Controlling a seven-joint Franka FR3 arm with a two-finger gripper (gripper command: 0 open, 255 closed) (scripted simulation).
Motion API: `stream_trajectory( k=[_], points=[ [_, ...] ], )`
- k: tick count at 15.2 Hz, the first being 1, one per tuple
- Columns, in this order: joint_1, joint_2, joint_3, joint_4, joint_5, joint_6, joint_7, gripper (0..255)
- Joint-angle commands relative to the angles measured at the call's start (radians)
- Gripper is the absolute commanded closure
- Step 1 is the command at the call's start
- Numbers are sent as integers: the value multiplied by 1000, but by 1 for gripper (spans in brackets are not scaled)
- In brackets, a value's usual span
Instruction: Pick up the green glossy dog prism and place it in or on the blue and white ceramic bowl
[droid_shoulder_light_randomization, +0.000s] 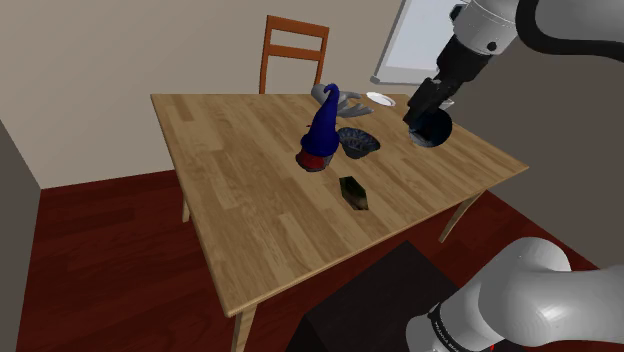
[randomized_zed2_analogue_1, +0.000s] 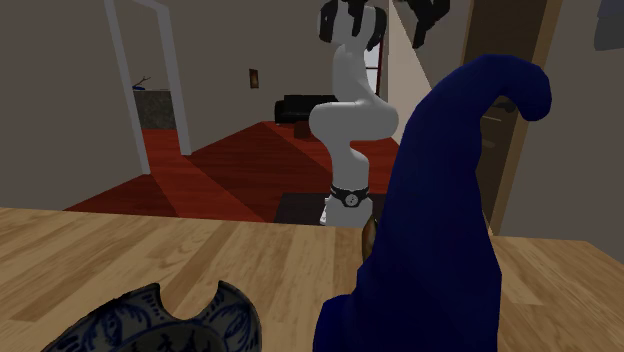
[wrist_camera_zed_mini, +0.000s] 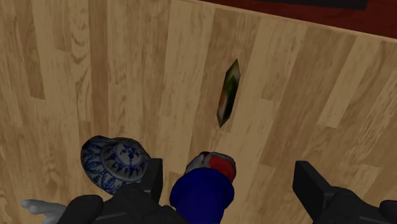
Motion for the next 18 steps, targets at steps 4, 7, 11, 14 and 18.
stream_trajectory(
  k=[4,7,11,14,18],
  points=[
    [-6,36,-21,-64,17,66,14,0],
    [-12,80,-40,-122,35,134,25,0],
    [-18,153,-65,-190,62,229,37,0],
    [-20,218,-84,-233,84,303,42,0],
    [-19,320,-107,-278,121,405,43,0]
  ],
)
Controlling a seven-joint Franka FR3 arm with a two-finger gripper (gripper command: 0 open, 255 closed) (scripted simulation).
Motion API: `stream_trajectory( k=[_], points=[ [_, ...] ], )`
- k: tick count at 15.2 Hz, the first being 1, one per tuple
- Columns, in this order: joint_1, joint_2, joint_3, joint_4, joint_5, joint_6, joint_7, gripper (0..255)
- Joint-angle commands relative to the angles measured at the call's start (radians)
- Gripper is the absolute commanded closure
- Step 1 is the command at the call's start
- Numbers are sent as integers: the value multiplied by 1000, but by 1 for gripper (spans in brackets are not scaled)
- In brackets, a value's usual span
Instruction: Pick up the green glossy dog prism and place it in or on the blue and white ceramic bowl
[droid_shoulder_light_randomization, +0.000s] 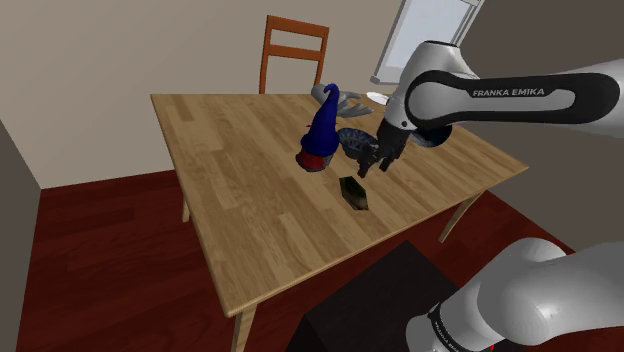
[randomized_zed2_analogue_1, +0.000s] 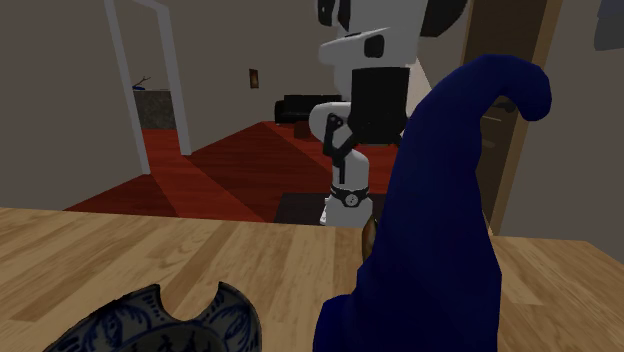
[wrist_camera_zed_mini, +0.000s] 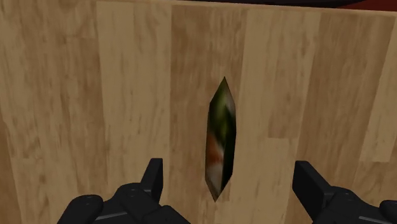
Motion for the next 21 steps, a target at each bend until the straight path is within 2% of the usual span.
stream_trajectory(
  k=[1,10,18,19,21],
  points=[
    [3,59,-9,-19,22,56,2,0],
    [9,159,-17,-91,45,211,-5,0],
    [9,158,-17,-91,45,211,-5,0],
    [9,158,-17,-91,45,211,-5,255],
    [9,158,-17,-91,45,211,-5,255]
  ],
)
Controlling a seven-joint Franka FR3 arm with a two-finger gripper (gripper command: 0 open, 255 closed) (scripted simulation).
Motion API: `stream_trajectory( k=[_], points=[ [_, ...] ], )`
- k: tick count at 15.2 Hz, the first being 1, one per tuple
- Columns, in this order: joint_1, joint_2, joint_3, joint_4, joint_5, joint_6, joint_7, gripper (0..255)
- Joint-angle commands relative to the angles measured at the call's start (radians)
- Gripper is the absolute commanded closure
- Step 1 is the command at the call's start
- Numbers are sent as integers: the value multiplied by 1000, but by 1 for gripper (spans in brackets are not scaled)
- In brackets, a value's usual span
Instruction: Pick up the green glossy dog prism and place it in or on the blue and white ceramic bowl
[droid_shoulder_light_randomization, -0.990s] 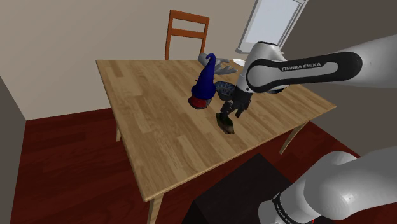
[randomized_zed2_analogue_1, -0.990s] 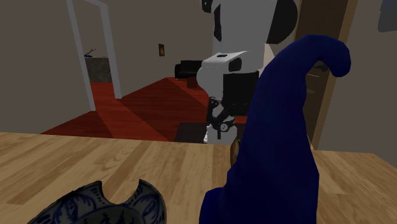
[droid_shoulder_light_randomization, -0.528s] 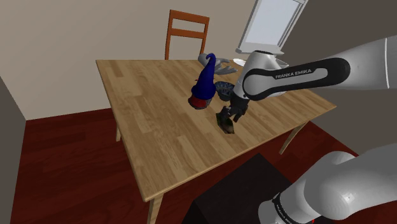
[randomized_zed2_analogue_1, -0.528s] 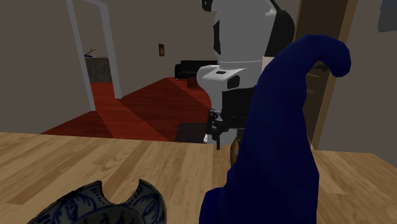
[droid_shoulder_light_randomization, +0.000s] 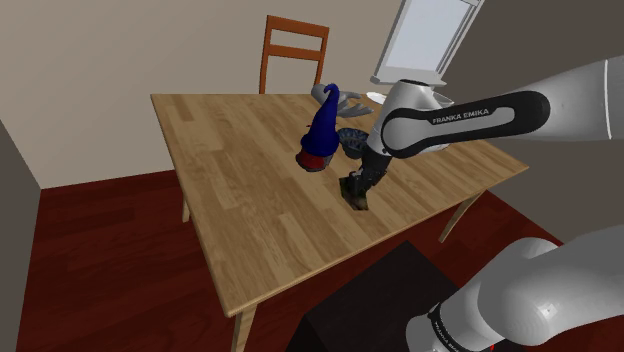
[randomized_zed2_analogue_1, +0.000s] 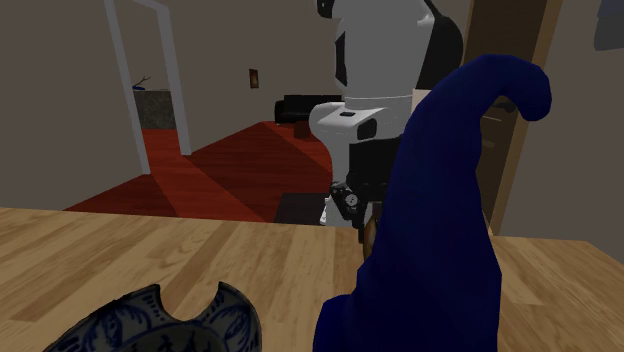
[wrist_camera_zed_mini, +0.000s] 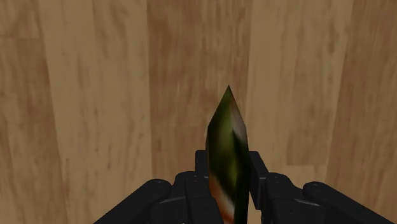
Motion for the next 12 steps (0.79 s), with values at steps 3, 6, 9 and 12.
stream_trajectory(
  k=[3,6,9,12],
  points=[
    [0,0,0,0,0,0,0,255],
    [0,0,0,-1,0,0,0,255],
    [-1,-17,1,14,-2,-32,2,255],
    [-2,-41,2,37,-4,-79,5,255]
  ],
)
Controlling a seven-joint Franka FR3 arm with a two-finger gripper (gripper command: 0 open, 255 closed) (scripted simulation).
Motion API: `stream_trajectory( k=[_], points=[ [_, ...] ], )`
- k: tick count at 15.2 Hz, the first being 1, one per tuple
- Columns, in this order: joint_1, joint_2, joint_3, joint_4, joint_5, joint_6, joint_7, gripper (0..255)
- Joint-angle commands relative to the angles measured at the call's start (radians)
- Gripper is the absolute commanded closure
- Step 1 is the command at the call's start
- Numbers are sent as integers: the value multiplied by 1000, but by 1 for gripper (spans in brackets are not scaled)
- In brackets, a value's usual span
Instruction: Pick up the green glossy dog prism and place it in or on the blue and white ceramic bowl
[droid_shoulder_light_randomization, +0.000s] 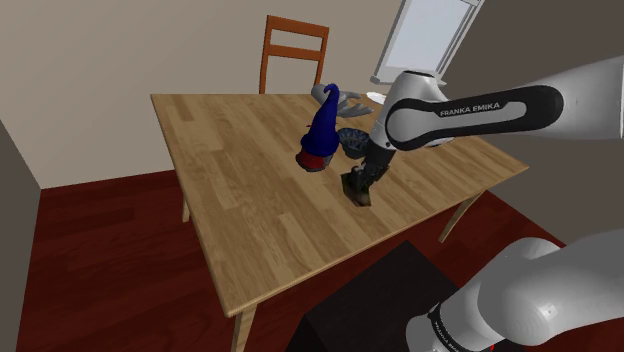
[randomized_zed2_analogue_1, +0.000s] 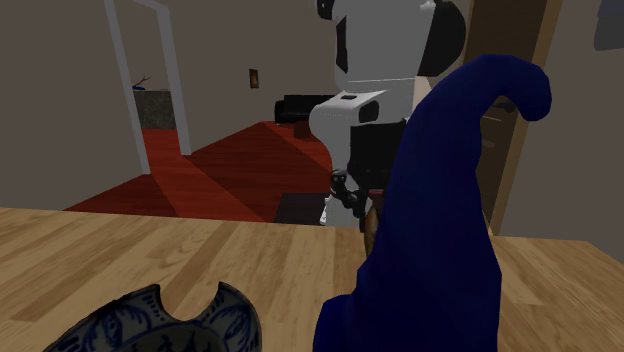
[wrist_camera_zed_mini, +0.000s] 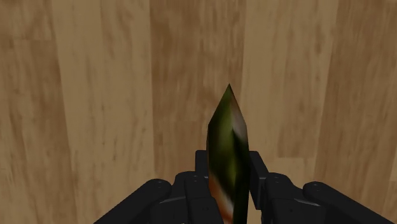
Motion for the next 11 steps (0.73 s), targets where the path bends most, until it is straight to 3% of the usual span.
stream_trajectory(
  k=[1,11],
  points=[
    [-1,-15,0,19,-2,-34,1,255],
    [-3,-72,3,112,-6,-185,9,255]
  ],
)
